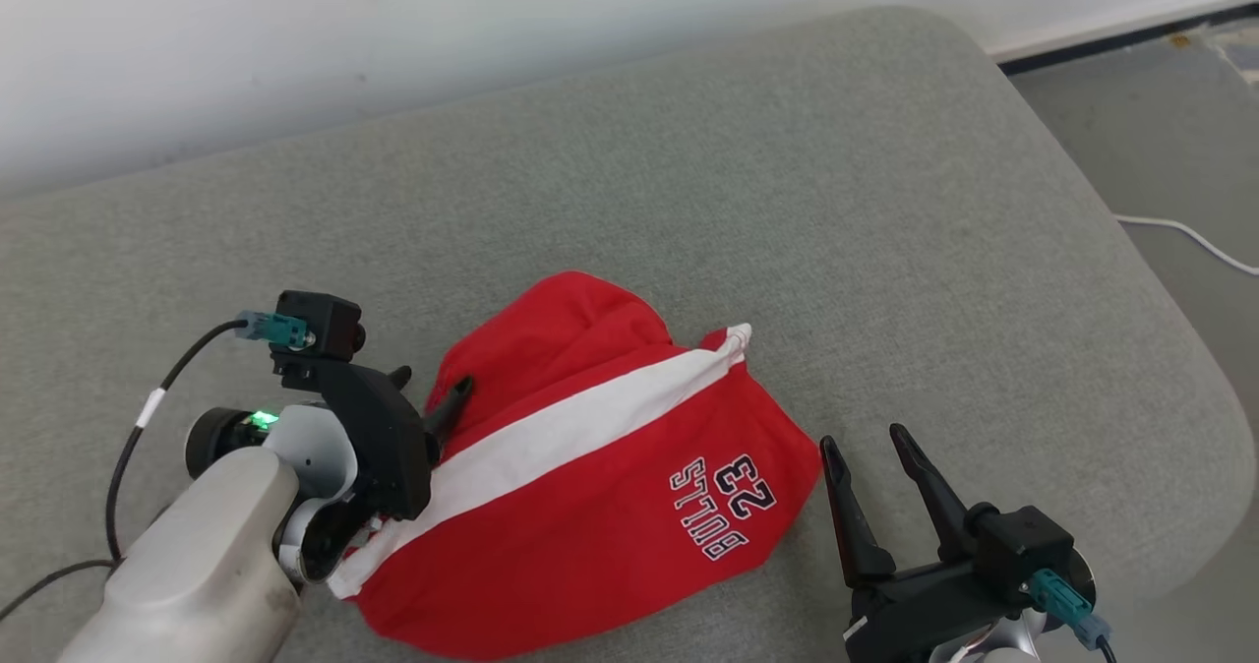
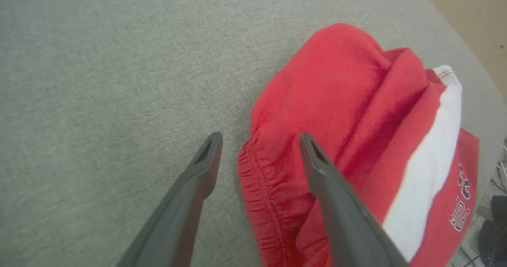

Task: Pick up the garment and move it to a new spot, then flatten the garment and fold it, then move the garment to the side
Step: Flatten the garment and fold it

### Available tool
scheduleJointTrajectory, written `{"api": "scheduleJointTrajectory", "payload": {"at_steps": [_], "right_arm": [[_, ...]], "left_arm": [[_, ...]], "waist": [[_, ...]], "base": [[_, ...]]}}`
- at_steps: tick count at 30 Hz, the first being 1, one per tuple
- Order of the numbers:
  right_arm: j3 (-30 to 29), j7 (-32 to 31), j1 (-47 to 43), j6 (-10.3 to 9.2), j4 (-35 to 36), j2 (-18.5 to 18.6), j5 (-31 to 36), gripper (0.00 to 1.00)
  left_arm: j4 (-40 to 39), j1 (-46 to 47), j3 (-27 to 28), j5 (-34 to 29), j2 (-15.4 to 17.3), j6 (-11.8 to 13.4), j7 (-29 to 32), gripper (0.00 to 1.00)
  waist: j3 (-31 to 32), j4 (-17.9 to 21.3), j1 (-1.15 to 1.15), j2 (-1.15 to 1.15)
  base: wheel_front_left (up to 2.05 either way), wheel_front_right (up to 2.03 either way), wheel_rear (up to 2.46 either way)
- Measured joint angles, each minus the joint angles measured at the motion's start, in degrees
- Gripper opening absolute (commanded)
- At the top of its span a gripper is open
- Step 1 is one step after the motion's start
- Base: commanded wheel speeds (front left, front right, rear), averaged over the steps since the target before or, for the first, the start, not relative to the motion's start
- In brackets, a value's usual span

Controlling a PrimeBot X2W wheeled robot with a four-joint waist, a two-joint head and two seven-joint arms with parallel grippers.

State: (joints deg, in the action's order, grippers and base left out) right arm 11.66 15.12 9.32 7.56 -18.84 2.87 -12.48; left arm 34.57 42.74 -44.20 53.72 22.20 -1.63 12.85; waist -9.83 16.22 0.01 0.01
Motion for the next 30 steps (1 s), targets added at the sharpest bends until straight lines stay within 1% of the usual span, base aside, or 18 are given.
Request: {"api": "scheduleJointTrajectory", "payload": {"at_steps": [7,8,9,10,15,16,17,21,23,26,28,29,30], "right_arm": [[-0.01,0.00,0.16,0.00,0.34,-0.01,-0.51,1.00],[0.00,0.00,0.20,0.00,0.35,-0.01,-0.62,1.00],[0.02,0.00,0.24,0.00,0.38,-0.01,-0.65,1.00],[0.02,0.00,0.30,0.00,0.45,-0.01,-0.71,1.00],[0.05,0.00,0.42,0.00,0.56,-0.02,-0.89,1.00],[0.05,0.00,0.42,0.00,0.56,-0.02,-0.89,1.00],[0.00,0.00,0.42,0.00,0.53,-0.02,-0.89,1.00],[-0.07,0.00,0.41,0.00,0.35,-0.02,-0.86,1.00],[0.07,0.00,0.41,0.00,0.22,-0.02,-0.71,1.00],[0.30,0.00,0.41,0.00,0.05,-0.02,-0.58,1.00],[0.48,0.00,0.41,0.00,-0.03,-0.02,-0.53,1.00],[0.57,0.00,0.41,0.00,-0.05,-0.02,-0.51,1.00],[0.63,0.00,0.40,0.00,-0.09,-0.02,-0.46,1.00]], "left_arm": [[4.74,0.74,0.15,2.76,-2.35,-0.71,3.02,1.00],[5.03,0.97,0.11,2.86,-2.50,-0.92,3.24,0.78],[5.25,1.29,0.10,2.80,-2.61,-0.94,2.88,0.05],[5.48,1.53,0.23,2.64,-2.75,-0.88,1.97,0.00],[6.22,3.74,1.65,-0.52,-2.63,0.78,-7.33,0.00],[6.22,3.74,1.65,-0.52,-2.63,0.78,-7.33,0.00],[6.30,4.27,1.99,-1.05,-2.64,1.20,-9.32,0.00],[6.75,6.14,2.56,-3.41,-2.50,1.60,-15.85,0.00],[7.25,7.05,2.70,-4.57,-2.08,1.82,-18.48,0.00],[8.39,8.49,3.07,-6.34,-1.16,3.57,-22.37,0.00],[9.37,9.29,3.58,-7.24,-0.64,4.43,-23.69,0.00],[9.91,9.44,3.57,-7.24,-0.59,4.44,-23.72,0.00],[10.50,9.43,3.49,-7.23,-0.67,4.26,-23.70,0.32]], "waist": [[-2.08,1.85,0.00,0.00],[-2.18,1.92,0.00,0.00],[-2.22,1.89,0.00,0.00],[-2.21,1.81,0.00,0.00],[-2.08,1.25,0.00,0.00],[-2.08,1.25,0.00,0.00],[-2.02,1.13,0.00,0.00],[-1.67,0.65,0.00,0.00],[-1.41,0.50,0.00,0.00],[-1.00,0.46,0.00,0.00],[-0.84,0.54,0.00,0.00],[-0.77,0.59,0.00,0.00],[-0.70,0.64,0.00,0.00]], "base": [[0.00,0.00,0.00],[0.00,0.00,0.00],[0.00,0.00,0.00],[0.00,0.00,0.00],[0.00,0.00,0.00],[0.00,0.00,0.00],[0.00,0.00,0.00],[0.00,0.00,0.00],[0.00,0.00,0.00],[0.00,0.00,0.00],[0.00,0.00,0.00],[0.00,0.00,0.00],[0.00,0.00,0.00]]}}
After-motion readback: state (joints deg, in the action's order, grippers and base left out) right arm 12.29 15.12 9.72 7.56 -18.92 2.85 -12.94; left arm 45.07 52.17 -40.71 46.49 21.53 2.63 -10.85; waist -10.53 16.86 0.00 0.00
